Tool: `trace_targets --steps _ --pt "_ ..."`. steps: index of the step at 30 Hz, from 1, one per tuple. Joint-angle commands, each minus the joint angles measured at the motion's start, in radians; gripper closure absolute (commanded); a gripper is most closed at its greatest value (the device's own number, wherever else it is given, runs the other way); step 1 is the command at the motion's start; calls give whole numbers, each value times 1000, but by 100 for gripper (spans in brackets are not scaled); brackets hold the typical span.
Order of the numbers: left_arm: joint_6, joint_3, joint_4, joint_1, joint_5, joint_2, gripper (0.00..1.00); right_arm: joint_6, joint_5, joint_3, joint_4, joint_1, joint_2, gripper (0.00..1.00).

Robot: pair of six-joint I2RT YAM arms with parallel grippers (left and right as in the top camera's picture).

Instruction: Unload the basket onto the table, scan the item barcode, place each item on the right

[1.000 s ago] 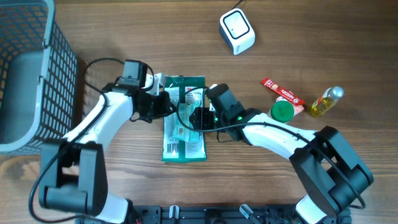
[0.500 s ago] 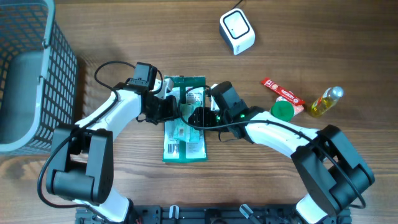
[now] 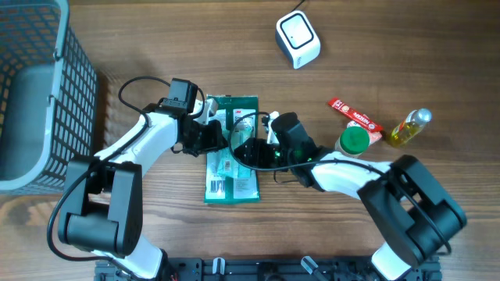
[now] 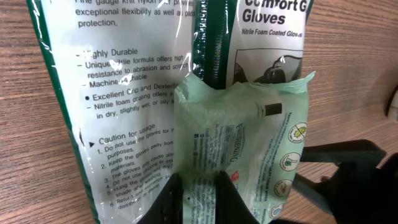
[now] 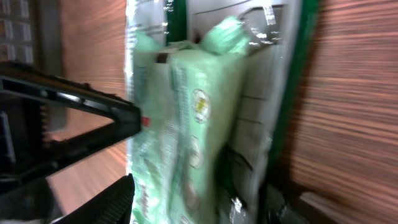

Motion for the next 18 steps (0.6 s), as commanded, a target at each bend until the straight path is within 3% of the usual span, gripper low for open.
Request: trace_targets --steps 1,3,10,13,15,18 --pt "20 10 -4 -5 -18 18 90 55 -92 -19 85 -2 130 38" --pt "20 10 -4 -5 -18 18 90 54 -128 -19 158 -2 154 43" --pt "20 10 -4 -5 -18 18 90 51 -124 -19 181 -2 153 64" --pt "20 10 -4 -5 -18 18 91 51 -123 -19 181 -9 153 86" --pt "20 10 -3 -5 -30 18 91 30 -123 -19 180 -14 153 96" --pt "20 10 1 -5 -71 17 93 3 -124 -19 177 -16 153 96"
